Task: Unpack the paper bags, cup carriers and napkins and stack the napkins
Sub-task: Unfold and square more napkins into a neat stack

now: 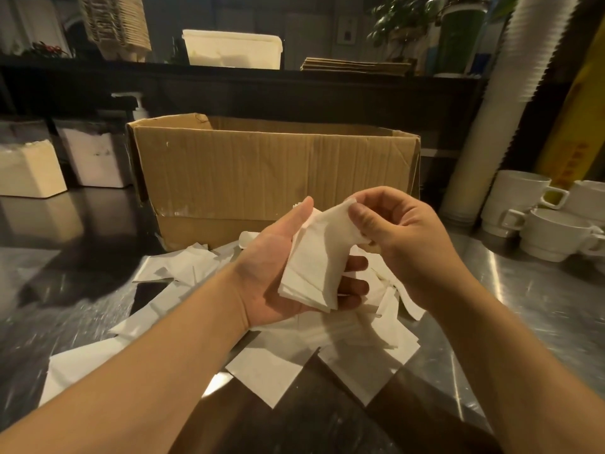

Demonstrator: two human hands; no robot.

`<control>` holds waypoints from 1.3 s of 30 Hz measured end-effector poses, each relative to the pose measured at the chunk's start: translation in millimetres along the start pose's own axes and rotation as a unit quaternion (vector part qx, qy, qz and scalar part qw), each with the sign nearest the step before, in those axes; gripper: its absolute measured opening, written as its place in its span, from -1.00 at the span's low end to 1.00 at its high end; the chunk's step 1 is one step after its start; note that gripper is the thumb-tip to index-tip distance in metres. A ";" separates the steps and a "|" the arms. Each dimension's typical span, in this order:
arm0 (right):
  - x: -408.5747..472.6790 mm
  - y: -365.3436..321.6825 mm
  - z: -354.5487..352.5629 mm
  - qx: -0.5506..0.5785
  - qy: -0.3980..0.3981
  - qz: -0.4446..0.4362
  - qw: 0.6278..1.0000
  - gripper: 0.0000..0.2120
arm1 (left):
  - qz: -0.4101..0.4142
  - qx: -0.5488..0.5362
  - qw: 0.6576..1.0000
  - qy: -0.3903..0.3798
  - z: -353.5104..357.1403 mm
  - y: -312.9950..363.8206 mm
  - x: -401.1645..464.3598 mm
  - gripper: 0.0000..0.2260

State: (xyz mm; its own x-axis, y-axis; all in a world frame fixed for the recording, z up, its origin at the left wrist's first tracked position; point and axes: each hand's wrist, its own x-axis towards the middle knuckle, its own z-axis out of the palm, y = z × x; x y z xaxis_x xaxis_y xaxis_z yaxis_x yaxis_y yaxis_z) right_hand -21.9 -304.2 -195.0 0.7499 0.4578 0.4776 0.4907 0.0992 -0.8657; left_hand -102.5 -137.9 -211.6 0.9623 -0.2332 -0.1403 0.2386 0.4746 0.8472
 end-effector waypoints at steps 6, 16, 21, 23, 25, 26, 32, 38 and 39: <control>-2.1 -7.7 -3.8 0.062 -0.053 0.006 0.997 -0.82 | 0.004 0.004 0.999 -0.036 -2.6 -2.1 3.3 -0.33; -7.2 1.0 12.0 -0.039 -0.032 -0.045 0.998 -0.91 | 0.041 0.034 0.997 -0.048 2.9 -4.1 -1.6 -0.42; -8.1 2.0 15.8 -0.039 -0.012 -0.062 0.997 -0.91 | 0.054 0.064 0.996 0.007 7.4 -3.5 -5.0 -0.43; -8.2 1.6 15.9 -0.039 -0.007 -0.058 0.998 -0.87 | 0.042 0.071 0.997 0.012 7.4 -3.5 -4.7 -0.42; -7.6 2.5 15.8 -0.064 -0.005 -0.061 0.996 -0.87 | 0.031 0.074 0.997 0.008 7.1 -3.1 -4.2 -0.43; -7.5 3.1 15.4 -0.079 0.000 -0.063 0.995 -0.87 | 0.027 0.076 0.997 0.009 7.0 -3.1 -4.2 -0.44; -3.5 5.4 8.8 -0.073 0.040 -0.038 0.996 -0.92 | -0.004 0.024 0.999 -0.022 1.2 -0.6 -1.1 -0.46; 1.0 8.5 2.3 -0.111 0.048 -0.032 0.992 -0.91 | 0.050 -0.054 0.997 0.007 -0.6 4.6 -0.1 -0.57; 0.9 8.2 0.9 -0.135 0.032 -0.037 0.990 -0.90 | 0.062 -0.069 0.996 0.019 0.7 5.3 -0.8 -0.59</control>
State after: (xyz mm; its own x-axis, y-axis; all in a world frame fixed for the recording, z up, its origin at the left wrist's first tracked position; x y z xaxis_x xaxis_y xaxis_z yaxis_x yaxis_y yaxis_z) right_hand -17.7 -302.2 -201.8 0.7295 0.4007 0.5544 0.6399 -0.1135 -0.7600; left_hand -102.1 -135.8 -206.6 0.9890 -0.1354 -0.0600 0.1310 0.6099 0.7816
